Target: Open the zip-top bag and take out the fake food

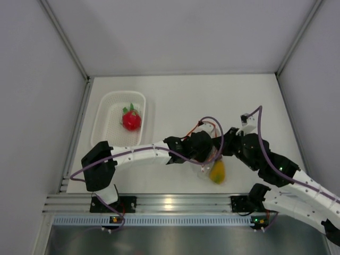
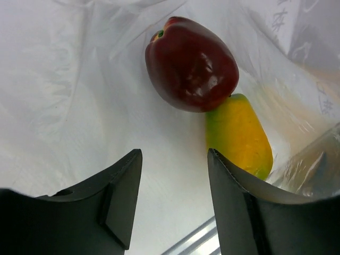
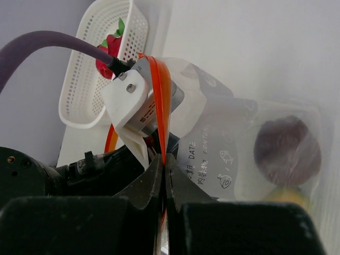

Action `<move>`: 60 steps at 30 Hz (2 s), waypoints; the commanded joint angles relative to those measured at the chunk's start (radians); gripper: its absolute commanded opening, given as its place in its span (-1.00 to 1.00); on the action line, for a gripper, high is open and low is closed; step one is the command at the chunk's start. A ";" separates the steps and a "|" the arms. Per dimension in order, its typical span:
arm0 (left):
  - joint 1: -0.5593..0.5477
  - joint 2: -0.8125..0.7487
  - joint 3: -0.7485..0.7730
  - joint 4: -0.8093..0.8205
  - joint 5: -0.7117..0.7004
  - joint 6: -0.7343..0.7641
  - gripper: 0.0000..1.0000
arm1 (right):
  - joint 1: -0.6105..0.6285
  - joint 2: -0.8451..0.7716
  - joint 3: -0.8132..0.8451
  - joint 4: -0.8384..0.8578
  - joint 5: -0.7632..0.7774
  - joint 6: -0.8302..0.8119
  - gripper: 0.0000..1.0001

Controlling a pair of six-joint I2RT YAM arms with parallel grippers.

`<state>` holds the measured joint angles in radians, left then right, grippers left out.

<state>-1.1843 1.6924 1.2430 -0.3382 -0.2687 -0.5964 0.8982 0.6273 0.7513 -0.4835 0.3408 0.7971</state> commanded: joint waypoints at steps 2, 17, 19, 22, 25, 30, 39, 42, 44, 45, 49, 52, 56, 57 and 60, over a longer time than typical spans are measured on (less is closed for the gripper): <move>0.009 -0.039 0.058 -0.105 0.045 -0.034 0.18 | 0.022 0.008 0.019 -0.020 0.007 0.060 -1.00; 0.009 0.214 0.205 -0.024 0.163 -0.194 0.30 | 0.022 -0.126 -0.082 -0.133 0.106 0.079 -1.00; 0.009 0.243 0.231 -0.025 0.184 -0.197 0.36 | 0.022 -0.144 -0.093 -0.150 0.135 0.083 -1.00; 0.006 0.265 0.230 -0.015 0.152 -0.223 0.53 | 0.022 -0.155 -0.096 -0.165 0.145 0.073 -1.00; 0.005 0.302 0.243 0.001 0.178 -0.226 0.59 | 0.022 -0.149 -0.102 -0.173 0.133 0.062 -1.00; -0.003 0.323 0.222 0.108 0.135 -0.259 0.71 | 0.022 -0.150 -0.124 -0.167 0.106 0.037 -1.00; -0.006 0.345 0.228 0.173 0.077 -0.272 0.57 | 0.024 -0.215 -0.052 -0.357 0.229 0.008 -1.00; -0.006 0.339 0.210 0.174 0.048 -0.275 0.65 | 0.022 -0.224 -0.043 -0.396 0.262 0.004 -1.00; -0.006 0.351 0.242 0.174 0.049 -0.267 0.72 | 0.022 -0.225 -0.049 -0.385 0.244 0.008 -1.00; -0.006 0.372 0.256 0.174 0.057 -0.266 0.73 | 0.022 -0.222 -0.050 -0.397 0.248 0.016 -1.00; -0.008 0.424 0.334 0.174 0.042 -0.263 0.82 | 0.022 -0.224 -0.056 -0.388 0.227 0.024 -1.00; -0.008 0.473 0.403 0.174 0.028 -0.244 0.86 | 0.022 -0.239 -0.061 -0.385 0.222 0.022 -1.00; -0.008 0.571 0.524 0.174 0.022 -0.223 0.97 | 0.024 -0.238 -0.066 -0.385 0.198 0.017 -1.00; -0.008 0.588 0.542 0.173 0.020 -0.223 0.97 | 0.022 -0.239 -0.069 -0.382 0.192 0.016 -1.00; -0.005 0.650 0.579 0.171 0.002 -0.229 0.97 | 0.022 -0.241 -0.076 -0.369 0.170 0.013 -1.00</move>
<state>-1.1931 2.2810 1.7607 -0.1989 -0.2272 -0.8391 0.9104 0.3908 0.6640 -0.8780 0.5812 0.8234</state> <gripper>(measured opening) 0.984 0.006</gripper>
